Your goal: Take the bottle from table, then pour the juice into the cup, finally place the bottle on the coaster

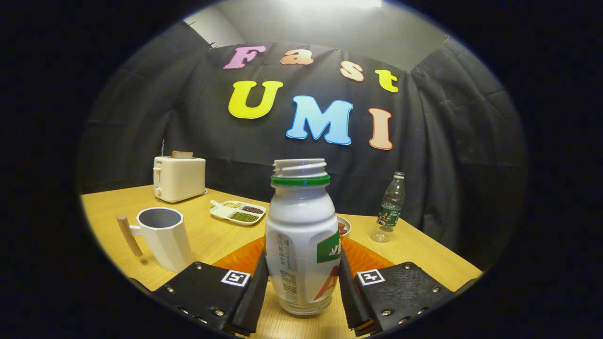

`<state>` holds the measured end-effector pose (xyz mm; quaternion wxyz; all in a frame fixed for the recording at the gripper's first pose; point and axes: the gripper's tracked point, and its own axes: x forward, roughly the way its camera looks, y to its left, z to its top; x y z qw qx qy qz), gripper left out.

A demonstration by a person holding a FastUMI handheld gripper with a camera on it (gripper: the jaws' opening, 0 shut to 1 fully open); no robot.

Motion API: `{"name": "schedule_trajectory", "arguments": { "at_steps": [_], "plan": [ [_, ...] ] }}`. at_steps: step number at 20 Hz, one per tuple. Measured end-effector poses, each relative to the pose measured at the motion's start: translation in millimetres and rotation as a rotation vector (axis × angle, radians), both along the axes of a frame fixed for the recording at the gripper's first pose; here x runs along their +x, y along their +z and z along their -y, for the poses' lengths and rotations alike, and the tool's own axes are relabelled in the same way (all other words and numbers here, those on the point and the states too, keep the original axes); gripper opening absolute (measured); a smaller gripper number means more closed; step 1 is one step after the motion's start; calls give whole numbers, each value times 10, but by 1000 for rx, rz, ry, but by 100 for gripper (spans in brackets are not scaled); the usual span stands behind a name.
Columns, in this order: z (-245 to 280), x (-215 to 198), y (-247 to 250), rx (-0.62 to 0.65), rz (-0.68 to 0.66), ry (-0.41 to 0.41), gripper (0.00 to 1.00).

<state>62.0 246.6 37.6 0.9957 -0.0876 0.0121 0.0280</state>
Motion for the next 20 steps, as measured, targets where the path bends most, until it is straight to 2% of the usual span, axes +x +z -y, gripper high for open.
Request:
{"name": "schedule_trajectory", "arguments": {
  "at_steps": [11, 20],
  "plan": [
    [-383, 109, -52, -250, -63, 77, 68],
    [-636, 146, -82, -400, -81, 119, 68]
  ]
}}
